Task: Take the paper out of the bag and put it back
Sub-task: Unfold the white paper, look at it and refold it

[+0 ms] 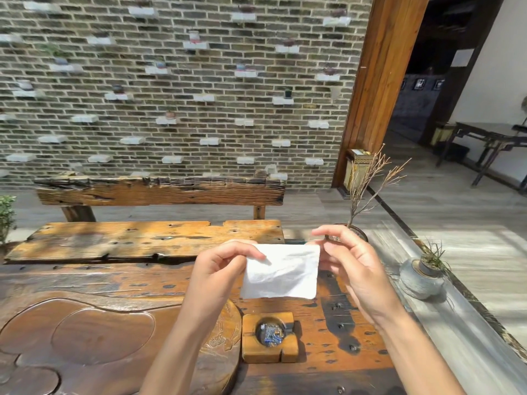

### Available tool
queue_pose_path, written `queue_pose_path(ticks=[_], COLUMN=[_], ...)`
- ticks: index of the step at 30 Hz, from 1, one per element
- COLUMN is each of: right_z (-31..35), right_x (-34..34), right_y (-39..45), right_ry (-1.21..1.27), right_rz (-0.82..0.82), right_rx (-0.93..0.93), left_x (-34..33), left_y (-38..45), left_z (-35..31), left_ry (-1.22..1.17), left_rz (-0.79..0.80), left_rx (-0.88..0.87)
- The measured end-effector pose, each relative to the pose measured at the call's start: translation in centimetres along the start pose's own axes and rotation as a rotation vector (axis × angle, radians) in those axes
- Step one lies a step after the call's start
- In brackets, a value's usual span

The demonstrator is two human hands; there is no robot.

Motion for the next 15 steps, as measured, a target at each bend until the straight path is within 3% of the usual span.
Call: queue_pose_path(ticks=[6, 12, 15], right_z=[-0.7, -0.3, 0.0], right_x=[-0.5, 0.0, -0.2], right_y=[0.6, 0.8, 0.7], right_ry=[-0.024, -0.036, -0.088], right_rz=[-0.018, -0.064, -0.055], right_rx=[-0.054, -0.012, 0.008], left_x=[-0.5, -1.3, -1.9], left_y=[0.1, 0.1, 0.1], left_z=[0.4, 0.8, 0.8], left_ry=[-0.05, -0.3, -0.193], left_rz=[-0.002, 0.017, 0.003], left_rx=[0.022, 0.105, 0.145])
Point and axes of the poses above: each hand's wrist, its own y-axis towards the middle knuckle, its own x-axis out of the back of the hand, z = x × y, the point moved 8 cm from there along y, towards the middle knuckle, and after that the axes turned 6 degrees about z, right-handed, at the moved point
